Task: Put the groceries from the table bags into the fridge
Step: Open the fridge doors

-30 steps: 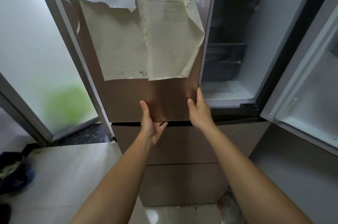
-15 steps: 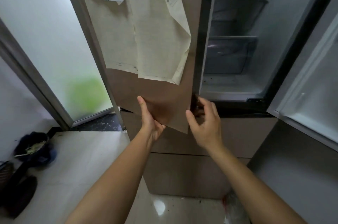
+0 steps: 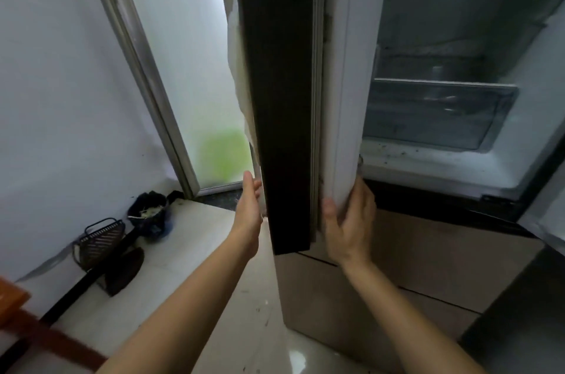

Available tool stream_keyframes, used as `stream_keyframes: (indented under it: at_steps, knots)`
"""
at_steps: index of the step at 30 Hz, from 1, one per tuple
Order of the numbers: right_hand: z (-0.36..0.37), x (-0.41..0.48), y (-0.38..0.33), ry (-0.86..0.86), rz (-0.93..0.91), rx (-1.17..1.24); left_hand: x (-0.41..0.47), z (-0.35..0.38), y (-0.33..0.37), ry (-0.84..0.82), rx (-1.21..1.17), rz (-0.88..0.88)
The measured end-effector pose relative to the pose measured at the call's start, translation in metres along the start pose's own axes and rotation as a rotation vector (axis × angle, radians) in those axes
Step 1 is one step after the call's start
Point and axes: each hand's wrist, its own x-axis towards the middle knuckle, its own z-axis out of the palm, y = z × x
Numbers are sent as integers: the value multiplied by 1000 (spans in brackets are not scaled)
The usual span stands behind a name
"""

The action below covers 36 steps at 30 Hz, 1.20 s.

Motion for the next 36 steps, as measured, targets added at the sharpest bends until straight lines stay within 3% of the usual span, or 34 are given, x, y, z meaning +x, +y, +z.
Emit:
stream_keyframes:
  at_steps: [7, 10, 12, 15, 22, 25, 32, 36]
  knots:
    - [26, -24, -8, -29, -268, 15, -57, -26, 10, 282, 70, 389]
    - [37, -26, -13, 66, -161, 176, -59, -35, 8, 380, 178, 428]
    - [40, -17, -20, 25, -106, 173, -53, -44, 6, 419, 289, 472]
    - [47, -6, -27, -147, -182, -50, -35, -59, 7, 391, 357, 478]
    - [84, 0, -48, -284, -370, -315, 20, -133, 23, 316, 406, 481]
    - [117, -4, -62, -262, -430, -419, 35, -154, 34, 309, 273, 373]
    - [167, -15, -73, -175, -475, -664, 73, -174, 33, 184, 272, 395]
    - [165, -13, -68, -188, -548, -684, 86, -184, 33, 140, 263, 399]
